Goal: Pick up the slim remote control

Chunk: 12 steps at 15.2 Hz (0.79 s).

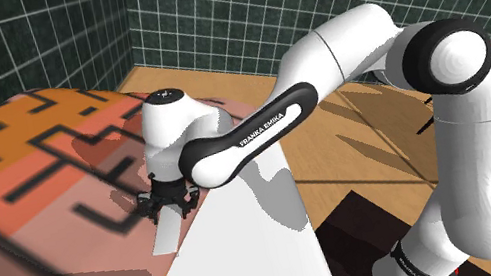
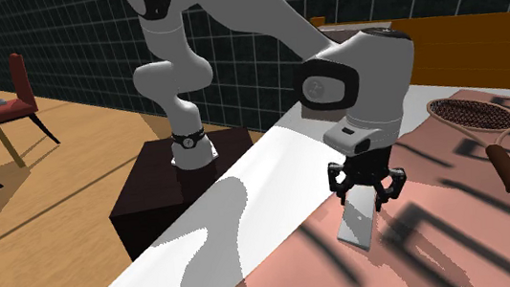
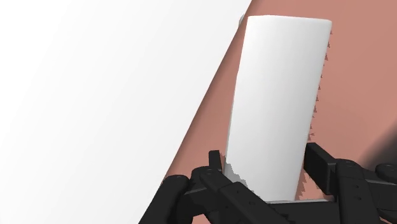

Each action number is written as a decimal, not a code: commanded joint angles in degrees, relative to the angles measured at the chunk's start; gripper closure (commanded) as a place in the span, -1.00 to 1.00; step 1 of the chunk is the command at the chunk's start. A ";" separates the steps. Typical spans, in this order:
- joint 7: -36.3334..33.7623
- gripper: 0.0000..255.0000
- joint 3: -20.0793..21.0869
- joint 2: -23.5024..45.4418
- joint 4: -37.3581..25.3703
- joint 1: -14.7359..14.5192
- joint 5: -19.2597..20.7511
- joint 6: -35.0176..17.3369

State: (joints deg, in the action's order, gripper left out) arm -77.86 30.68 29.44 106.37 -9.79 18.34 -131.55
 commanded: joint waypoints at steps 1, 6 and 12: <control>-0.06 1.00 -0.02 0.03 0.11 -0.02 0.04 -0.12; -0.04 1.00 0.00 -0.04 0.16 0.01 0.01 -0.11; 0.52 1.00 0.55 -1.15 -0.48 0.38 -0.81 1.53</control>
State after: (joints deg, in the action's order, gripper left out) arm -77.54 31.04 28.75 105.91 -9.59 17.81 -130.45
